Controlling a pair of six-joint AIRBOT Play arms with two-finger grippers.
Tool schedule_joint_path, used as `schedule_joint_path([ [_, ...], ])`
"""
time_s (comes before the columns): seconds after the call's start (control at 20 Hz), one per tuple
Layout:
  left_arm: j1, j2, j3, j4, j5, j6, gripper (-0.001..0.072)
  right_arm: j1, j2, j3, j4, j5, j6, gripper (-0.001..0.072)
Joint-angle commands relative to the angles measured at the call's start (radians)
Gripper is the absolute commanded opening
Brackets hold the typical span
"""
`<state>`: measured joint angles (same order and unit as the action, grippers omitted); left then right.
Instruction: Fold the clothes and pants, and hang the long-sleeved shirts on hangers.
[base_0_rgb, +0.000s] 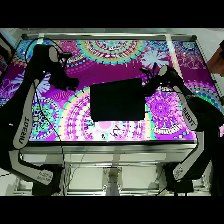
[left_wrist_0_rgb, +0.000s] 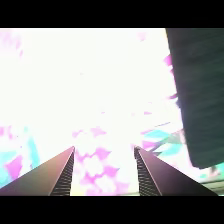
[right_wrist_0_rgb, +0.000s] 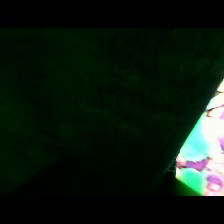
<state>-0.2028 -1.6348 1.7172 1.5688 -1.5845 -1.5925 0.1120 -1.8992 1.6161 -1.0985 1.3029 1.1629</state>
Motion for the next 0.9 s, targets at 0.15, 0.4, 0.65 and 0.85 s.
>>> schedule_joint_path([
  [0.15,0.003,0.079,-0.275,0.062,0.048,-0.051,0.0437,0.010,0.008,0.001,-0.019,0.043,0.037,0.0032],
  [0.4,0.015,0.281,-0.537,0.089,0.257,-0.054,0.0437,-0.312,0.122,0.000,-0.196,0.062,0.151,0.0032],
  [0.65,0.043,0.391,-0.673,0.098,0.309,-0.054,0.0437,-0.742,0.241,-0.039,-0.274,0.154,0.172,0.0032],
  [0.85,0.042,0.391,-0.674,0.096,0.326,-0.089,0.0437,-1.024,0.328,-0.130,-0.317,0.106,0.205,0.0032],
])
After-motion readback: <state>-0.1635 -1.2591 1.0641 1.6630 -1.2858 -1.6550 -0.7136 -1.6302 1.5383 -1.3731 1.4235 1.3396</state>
